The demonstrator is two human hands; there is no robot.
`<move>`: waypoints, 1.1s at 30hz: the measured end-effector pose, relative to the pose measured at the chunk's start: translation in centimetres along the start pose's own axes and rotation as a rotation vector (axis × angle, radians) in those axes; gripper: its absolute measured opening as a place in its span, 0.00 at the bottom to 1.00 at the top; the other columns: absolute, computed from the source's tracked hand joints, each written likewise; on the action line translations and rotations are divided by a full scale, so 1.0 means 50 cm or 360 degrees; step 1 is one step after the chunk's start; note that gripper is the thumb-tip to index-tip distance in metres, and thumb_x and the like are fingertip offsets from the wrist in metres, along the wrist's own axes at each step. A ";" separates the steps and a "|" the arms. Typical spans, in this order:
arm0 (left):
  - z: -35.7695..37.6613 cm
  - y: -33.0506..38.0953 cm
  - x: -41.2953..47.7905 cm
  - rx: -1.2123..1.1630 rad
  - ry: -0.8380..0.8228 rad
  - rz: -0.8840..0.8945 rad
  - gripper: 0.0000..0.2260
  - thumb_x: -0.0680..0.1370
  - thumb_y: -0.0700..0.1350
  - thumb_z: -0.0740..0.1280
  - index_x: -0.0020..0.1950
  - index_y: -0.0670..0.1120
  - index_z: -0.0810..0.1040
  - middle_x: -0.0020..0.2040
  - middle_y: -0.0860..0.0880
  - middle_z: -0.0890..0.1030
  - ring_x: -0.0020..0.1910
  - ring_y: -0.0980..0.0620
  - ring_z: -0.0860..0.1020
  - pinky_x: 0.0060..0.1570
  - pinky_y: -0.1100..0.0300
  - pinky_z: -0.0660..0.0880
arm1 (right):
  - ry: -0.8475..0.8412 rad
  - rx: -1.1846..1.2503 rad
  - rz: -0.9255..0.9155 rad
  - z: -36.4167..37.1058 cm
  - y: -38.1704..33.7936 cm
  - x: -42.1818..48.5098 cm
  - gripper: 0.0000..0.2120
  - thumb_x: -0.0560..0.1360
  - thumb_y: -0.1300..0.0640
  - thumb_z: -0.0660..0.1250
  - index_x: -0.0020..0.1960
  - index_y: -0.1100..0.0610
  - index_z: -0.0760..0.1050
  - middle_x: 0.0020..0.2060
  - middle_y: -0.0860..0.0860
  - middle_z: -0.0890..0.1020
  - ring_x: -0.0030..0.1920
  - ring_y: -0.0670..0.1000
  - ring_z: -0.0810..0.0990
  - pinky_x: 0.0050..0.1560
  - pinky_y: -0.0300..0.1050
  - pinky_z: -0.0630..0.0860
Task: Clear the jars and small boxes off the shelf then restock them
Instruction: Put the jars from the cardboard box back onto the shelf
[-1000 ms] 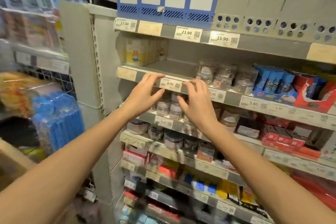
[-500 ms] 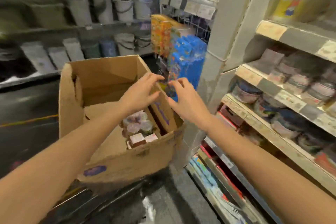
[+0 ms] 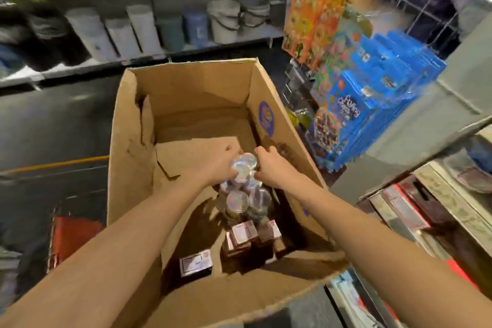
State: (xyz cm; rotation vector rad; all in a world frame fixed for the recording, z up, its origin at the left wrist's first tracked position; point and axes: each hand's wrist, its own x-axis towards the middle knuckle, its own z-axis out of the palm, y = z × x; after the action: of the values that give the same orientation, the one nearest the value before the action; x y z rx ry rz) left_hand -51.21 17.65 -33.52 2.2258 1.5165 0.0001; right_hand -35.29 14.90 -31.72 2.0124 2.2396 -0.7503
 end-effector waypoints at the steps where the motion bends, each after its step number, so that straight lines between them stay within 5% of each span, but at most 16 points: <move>1: 0.018 -0.006 0.017 -0.0015 -0.0088 0.0021 0.25 0.77 0.46 0.67 0.72 0.47 0.65 0.69 0.44 0.68 0.68 0.44 0.66 0.62 0.56 0.63 | -0.0044 0.0002 0.0028 0.009 0.004 0.026 0.19 0.75 0.61 0.63 0.64 0.62 0.63 0.58 0.62 0.69 0.58 0.67 0.73 0.58 0.57 0.72; 4: 0.071 -0.019 0.054 0.0047 -0.0289 0.0044 0.30 0.75 0.52 0.68 0.74 0.49 0.63 0.69 0.44 0.67 0.68 0.42 0.65 0.65 0.49 0.65 | -0.0125 -0.0011 0.0058 0.033 0.014 0.091 0.16 0.76 0.62 0.61 0.61 0.63 0.63 0.58 0.63 0.69 0.58 0.67 0.72 0.53 0.56 0.72; 8: 0.099 -0.041 0.078 0.0223 -0.0140 0.0085 0.29 0.72 0.57 0.66 0.71 0.51 0.65 0.62 0.45 0.73 0.62 0.43 0.69 0.59 0.50 0.69 | -0.0218 -0.0079 0.0102 0.050 0.020 0.152 0.19 0.77 0.64 0.60 0.67 0.60 0.62 0.61 0.61 0.66 0.56 0.66 0.73 0.52 0.55 0.73; 16: 0.066 -0.108 0.119 -0.0164 -0.0190 -0.0185 0.32 0.71 0.52 0.68 0.73 0.54 0.60 0.64 0.46 0.68 0.58 0.43 0.73 0.52 0.47 0.76 | -0.0290 -0.0141 0.0131 0.087 0.006 0.207 0.20 0.78 0.56 0.61 0.68 0.58 0.62 0.62 0.60 0.65 0.55 0.67 0.75 0.55 0.56 0.72; 21: 0.084 -0.104 0.139 -0.0192 -0.0202 -0.0240 0.29 0.71 0.47 0.70 0.70 0.54 0.62 0.62 0.45 0.66 0.49 0.41 0.76 0.45 0.48 0.78 | -0.0391 -0.0115 0.0161 0.122 -0.008 0.237 0.25 0.76 0.58 0.62 0.71 0.55 0.59 0.62 0.59 0.68 0.58 0.63 0.74 0.53 0.55 0.75; 25: 0.100 -0.098 0.151 -0.0243 -0.0161 -0.0346 0.29 0.71 0.46 0.72 0.68 0.54 0.64 0.63 0.44 0.66 0.52 0.40 0.75 0.48 0.50 0.77 | -0.0369 -0.0179 0.0228 0.138 -0.002 0.254 0.30 0.76 0.59 0.63 0.75 0.54 0.55 0.63 0.60 0.66 0.55 0.62 0.77 0.50 0.51 0.75; 33: 0.111 -0.085 0.142 -0.0275 -0.0048 -0.0411 0.23 0.72 0.43 0.70 0.63 0.52 0.64 0.58 0.43 0.66 0.44 0.41 0.75 0.39 0.55 0.71 | -0.0176 -0.0258 0.0149 0.154 -0.004 0.252 0.21 0.76 0.55 0.64 0.67 0.54 0.65 0.55 0.58 0.72 0.47 0.57 0.77 0.41 0.45 0.69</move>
State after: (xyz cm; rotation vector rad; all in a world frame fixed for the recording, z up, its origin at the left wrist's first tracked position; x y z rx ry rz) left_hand -50.81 23.22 -41.79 1.8773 1.7084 0.0176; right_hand -39.69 23.69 -42.75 1.9350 2.0587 -0.6325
